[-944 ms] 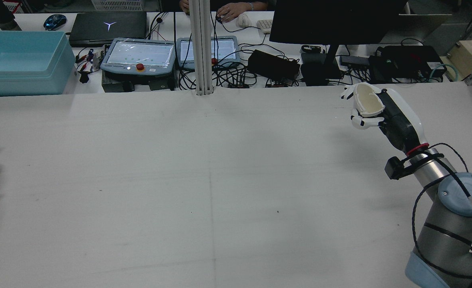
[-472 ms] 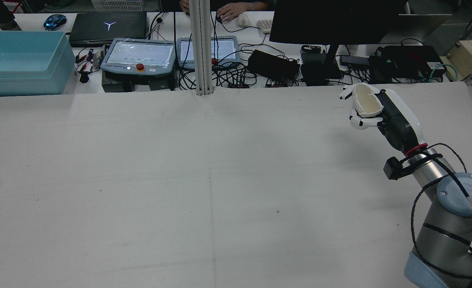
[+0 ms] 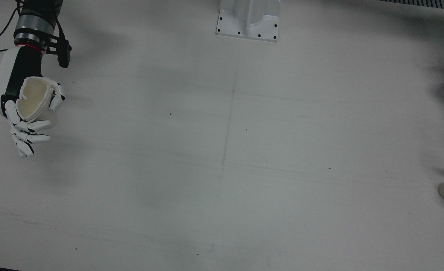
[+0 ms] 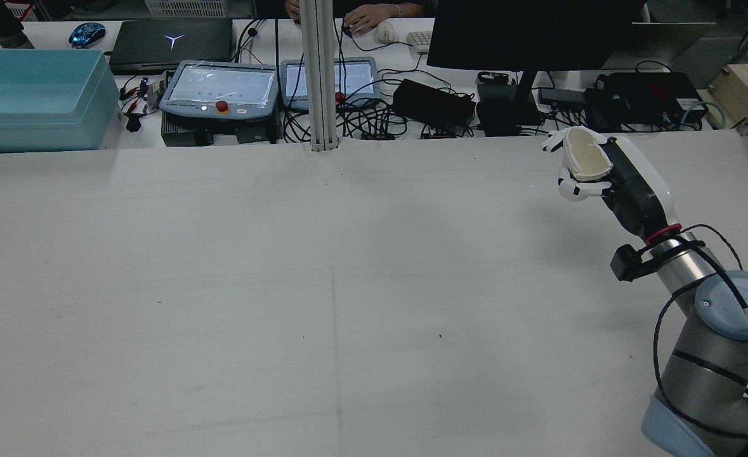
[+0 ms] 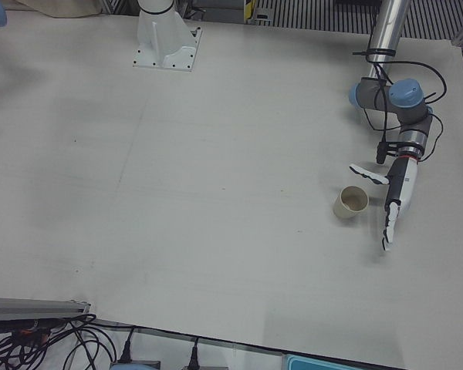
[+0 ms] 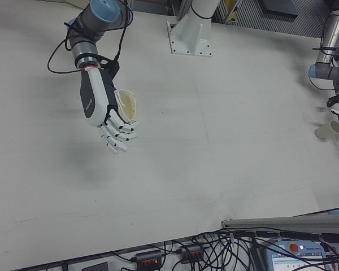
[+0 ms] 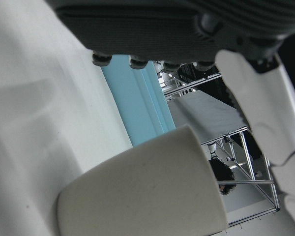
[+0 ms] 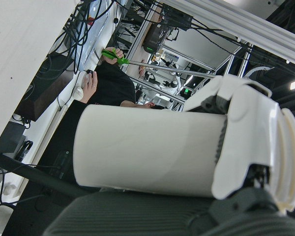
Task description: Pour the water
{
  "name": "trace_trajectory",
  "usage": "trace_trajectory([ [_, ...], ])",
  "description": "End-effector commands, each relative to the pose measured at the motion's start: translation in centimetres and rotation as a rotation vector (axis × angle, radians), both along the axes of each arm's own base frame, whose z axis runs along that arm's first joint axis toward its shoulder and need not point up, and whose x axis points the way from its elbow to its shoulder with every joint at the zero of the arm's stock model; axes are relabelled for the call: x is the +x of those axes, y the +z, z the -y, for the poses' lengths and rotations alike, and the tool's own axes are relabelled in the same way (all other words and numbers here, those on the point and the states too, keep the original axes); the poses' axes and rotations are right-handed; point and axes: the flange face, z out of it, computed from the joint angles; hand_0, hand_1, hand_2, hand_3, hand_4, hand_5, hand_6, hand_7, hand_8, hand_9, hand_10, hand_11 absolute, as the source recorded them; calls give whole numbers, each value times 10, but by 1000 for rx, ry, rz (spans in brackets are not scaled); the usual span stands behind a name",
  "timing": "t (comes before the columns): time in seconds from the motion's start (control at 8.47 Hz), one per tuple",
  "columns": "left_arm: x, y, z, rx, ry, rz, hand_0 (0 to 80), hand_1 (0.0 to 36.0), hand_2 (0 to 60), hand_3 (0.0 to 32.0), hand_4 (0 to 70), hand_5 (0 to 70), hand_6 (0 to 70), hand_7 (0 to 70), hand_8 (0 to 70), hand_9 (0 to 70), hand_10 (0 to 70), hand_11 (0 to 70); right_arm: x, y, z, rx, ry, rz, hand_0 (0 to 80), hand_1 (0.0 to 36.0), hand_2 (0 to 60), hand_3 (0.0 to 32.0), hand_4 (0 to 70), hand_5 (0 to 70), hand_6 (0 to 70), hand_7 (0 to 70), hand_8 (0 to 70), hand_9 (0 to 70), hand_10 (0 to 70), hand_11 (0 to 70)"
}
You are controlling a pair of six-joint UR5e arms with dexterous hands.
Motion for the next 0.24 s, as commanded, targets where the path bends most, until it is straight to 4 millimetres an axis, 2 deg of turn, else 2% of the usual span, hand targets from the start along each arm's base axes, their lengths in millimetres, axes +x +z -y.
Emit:
trace_trajectory([
  [0.0,-47,9,-40,-1,-38,6,455,47,0,176,7,0,0,19,0,0,0,0,8,41,15,-54,25,92,520,328,600,0,167,456,290,371,139,205,86,150],
  [0.12,-47,5,-41,10,-37,-1,457,50,0,180,2,0,0,18,0,0,0,0,4,60,22,-52,37,139,512,317,600,0,154,419,286,348,161,232,103,174],
])
